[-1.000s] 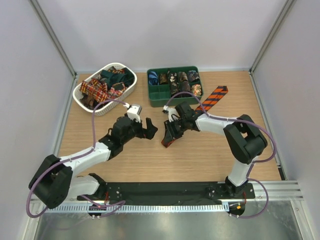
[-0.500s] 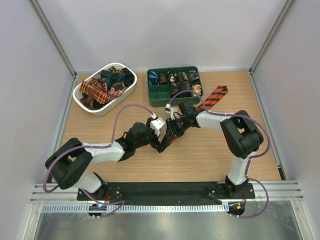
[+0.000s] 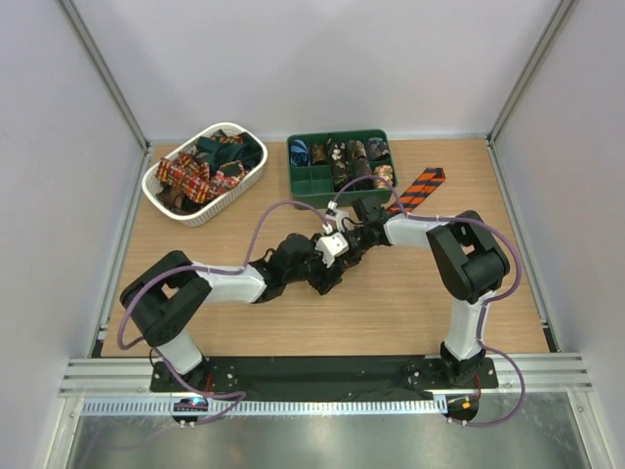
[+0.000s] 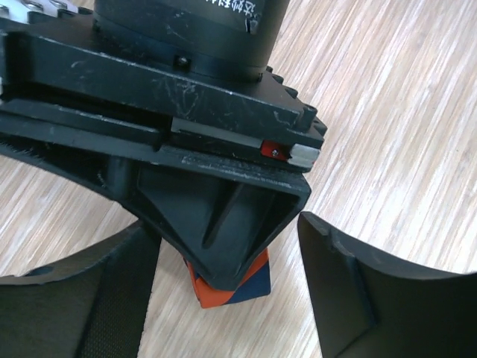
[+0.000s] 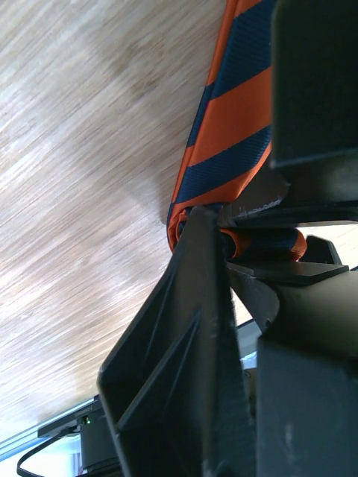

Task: Roll the ties
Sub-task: Roll the tie

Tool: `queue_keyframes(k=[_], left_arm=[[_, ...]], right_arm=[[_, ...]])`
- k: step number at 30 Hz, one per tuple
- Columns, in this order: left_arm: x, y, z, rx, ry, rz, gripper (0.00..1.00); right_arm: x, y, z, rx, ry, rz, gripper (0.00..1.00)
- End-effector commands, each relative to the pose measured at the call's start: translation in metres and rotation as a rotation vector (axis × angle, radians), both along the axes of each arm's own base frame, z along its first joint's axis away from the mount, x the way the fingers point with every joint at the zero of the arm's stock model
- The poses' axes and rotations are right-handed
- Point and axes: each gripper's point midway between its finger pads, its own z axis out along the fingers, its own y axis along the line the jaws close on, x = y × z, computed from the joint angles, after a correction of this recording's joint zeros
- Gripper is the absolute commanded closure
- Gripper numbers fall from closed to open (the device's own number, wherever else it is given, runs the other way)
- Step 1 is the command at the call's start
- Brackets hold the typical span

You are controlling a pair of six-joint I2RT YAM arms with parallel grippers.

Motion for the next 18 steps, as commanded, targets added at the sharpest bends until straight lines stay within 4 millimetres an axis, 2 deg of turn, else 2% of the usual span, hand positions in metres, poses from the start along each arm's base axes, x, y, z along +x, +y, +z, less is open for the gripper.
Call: queue_keyframes(k=[1,6,11,16,18], left_arm=[[0.008,-0.008,0.005,0.012,-0.034,-0.012,0.3],[0.011,-0.015,-0.002,0.038,-0.021,-0.024,0.41],[0.012,-0.011,-0.021,0.104,0.03,-0.001,0.49],[0.009,-0.014,-0.028,0.122,0.069,-0.019,0.65],[0.008,-0.011,-0.033,0.14,0.081,-0.013,0.67]], right_arm=[[0.012,-0.005,-0.008,-0.04,-0.03,-0.022,0.87],[0.012,-0.004,-0.007,-0.031,-0.026,-0.022,0.87],[0.012,-0.004,-0.006,-0.025,-0.025,-0.021,0.87],[0.012,-0.004,-0.006,-0.026,-0.024,-0.021,0.86],[0.012,-0.005,-0.006,-0.031,-0.026,-0.023,0.85]])
